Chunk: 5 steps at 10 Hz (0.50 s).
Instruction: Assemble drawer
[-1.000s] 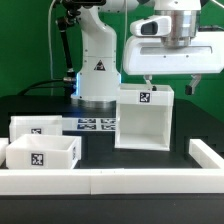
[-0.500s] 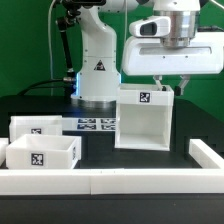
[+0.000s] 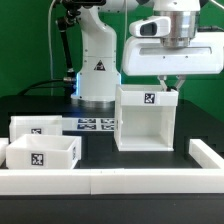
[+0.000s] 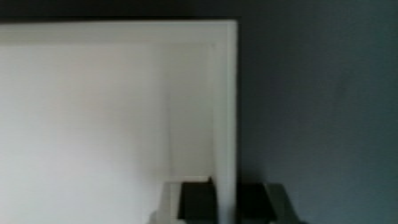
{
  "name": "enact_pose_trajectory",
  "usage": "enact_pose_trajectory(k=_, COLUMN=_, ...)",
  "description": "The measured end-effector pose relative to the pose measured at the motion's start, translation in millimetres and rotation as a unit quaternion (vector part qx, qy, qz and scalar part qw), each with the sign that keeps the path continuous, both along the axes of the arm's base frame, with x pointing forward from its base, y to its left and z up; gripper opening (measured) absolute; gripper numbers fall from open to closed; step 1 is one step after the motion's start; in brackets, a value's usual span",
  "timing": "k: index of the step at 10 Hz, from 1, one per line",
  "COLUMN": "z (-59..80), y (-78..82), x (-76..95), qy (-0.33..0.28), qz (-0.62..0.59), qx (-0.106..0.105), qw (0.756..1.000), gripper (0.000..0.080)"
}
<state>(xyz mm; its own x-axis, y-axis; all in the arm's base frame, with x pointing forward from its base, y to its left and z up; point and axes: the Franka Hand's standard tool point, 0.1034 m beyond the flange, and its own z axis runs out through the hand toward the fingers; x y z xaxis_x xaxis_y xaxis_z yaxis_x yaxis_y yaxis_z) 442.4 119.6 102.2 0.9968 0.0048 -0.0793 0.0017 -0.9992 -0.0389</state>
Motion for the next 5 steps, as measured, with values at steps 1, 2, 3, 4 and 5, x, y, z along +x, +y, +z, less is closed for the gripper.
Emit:
enact_pose_trajectory(k=1, z=0.0, y=0.0, x=0.0, qy=0.0, qz=0.0, qx=0.0, qw=1.0, gripper=0.0037)
enact_pose_trajectory(k=2, z=0.0, y=0.0, x=0.0, qy=0.0, qz=0.0, qx=0.0, qw=1.0, gripper=0.0037)
enact_pose_trajectory(k=3, z=-0.2, y=-0.5, x=1.7, qy=0.0, qz=0.004, qx=0.001, qw=1.0, gripper=0.0037)
enact_pose_trajectory(k=4, z=0.0, y=-2.5, x=15.2, qy=-0.005, qz=0.011, qx=0.005, qw=1.0, gripper=0.0037)
enact_pose_trajectory(k=5, z=0.3, y=-3.4, x=32.1, qy=-0.012, qz=0.016, qx=0.008, qw=1.0, gripper=0.0038)
